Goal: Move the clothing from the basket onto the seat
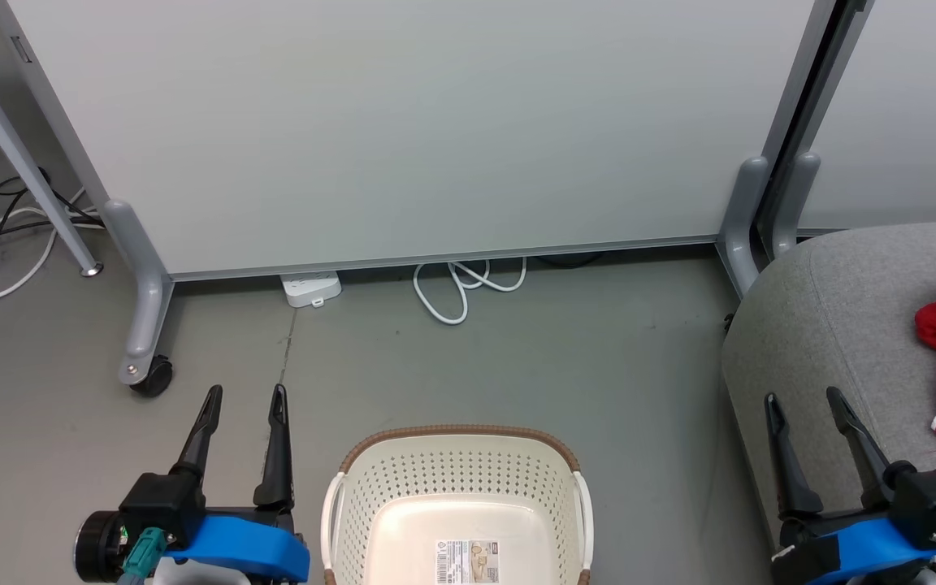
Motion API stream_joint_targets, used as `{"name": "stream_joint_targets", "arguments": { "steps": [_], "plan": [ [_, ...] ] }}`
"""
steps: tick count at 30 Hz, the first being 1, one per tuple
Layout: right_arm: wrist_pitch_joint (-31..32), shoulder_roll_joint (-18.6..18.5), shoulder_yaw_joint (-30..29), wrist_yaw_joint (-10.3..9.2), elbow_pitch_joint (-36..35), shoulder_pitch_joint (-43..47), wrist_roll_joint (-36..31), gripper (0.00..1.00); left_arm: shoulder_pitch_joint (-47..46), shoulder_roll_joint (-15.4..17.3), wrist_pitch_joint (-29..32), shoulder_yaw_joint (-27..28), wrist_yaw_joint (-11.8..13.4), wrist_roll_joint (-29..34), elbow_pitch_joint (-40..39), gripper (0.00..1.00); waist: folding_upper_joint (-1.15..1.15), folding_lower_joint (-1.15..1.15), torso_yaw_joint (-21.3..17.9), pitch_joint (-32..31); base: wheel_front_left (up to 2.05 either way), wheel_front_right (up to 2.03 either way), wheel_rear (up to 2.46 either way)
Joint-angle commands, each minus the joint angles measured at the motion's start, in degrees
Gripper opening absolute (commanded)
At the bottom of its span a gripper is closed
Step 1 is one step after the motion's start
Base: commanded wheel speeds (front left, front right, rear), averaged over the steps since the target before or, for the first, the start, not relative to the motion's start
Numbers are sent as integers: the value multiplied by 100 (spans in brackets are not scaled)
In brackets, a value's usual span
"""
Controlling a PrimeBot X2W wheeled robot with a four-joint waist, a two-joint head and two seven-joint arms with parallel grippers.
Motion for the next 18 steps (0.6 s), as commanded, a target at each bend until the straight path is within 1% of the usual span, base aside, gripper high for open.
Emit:
{"name": "stream_joint_targets", "arguments": {
  "steps": [1, 2, 3, 7, 18],
  "plan": [
    [-5, 23, -10, 1, 6, 42, 46, 100, 24, -9, -14, -3, -24, 14, 7, 100, 0, 0, -1, -1, 0, 0, 0],
    [-5, 22, -9, 1, 7, 37, 49, 100, 20, -9, -14, -2, -22, 39, 6, 100, 0, 0, -2, 0, 0, 0, 0],
    [0, 2, -1, 0, 7, -2, 6, 0, 1, 0, 0, 0, 0, 6, 8, 0, 0, 0, -1, -1, 0, 0, 0],
    [27, 24, 9, 0, 218, 10, 34, 0, 153, -4, 40, 3, 0, -44, 200, 0, 0, 0, -3, -2, 0, 0, 0],
    [363, 61, -69, 0, 229, -87, 1297, 0, 67, -5, 360, 149, -6, -1287, 163, 0, 0, 0, -44, 0, 0, 0, 0]
  ]
}}
